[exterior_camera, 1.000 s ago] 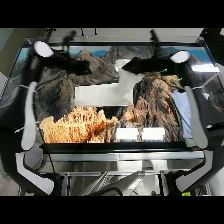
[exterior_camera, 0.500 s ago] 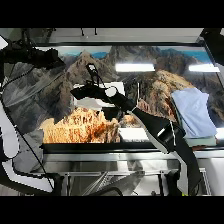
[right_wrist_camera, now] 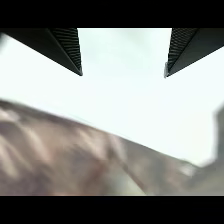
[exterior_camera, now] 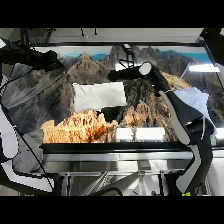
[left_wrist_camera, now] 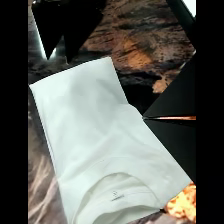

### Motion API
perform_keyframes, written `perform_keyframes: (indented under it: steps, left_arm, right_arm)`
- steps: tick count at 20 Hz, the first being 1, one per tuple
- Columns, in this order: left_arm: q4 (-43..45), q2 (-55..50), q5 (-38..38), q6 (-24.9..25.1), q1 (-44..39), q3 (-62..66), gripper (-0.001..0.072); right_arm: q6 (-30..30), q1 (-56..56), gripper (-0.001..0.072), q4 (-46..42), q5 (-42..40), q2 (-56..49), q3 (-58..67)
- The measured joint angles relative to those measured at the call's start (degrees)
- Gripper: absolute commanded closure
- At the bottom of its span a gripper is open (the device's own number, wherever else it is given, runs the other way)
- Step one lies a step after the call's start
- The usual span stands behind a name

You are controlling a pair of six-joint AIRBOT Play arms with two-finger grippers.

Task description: Fold the shirts.

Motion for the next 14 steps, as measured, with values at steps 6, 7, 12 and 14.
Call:
perform_keyframes:
  steps: [6,7,12,14]
  left_arm:
    - [0.0,0.0,-0.5,0.0,0.0,0.0,0.0694]
    - [0.0,0.0,-0.6,0.0,0.0,0.0,0.0693]
    - [0.1,0.0,-0.7,0.2,0.0,0.0,0.0693]
    - [0.1,0.0,-0.7,0.2,0.0,0.0,0.0694]
  right_arm:
    - [8.7,-7.9,0.008,-4.9,11.0,-7.0,-0.1]
    - [8.7,-8.1,0.0084,-3.3,11.6,-8.6,-0.1]
    - [5.4,-7.3,0.0102,7.2,11.2,-13.8,0.1]
    - [4.1,-6.9,0.038,9.7,11.0,-14.8,0.1]
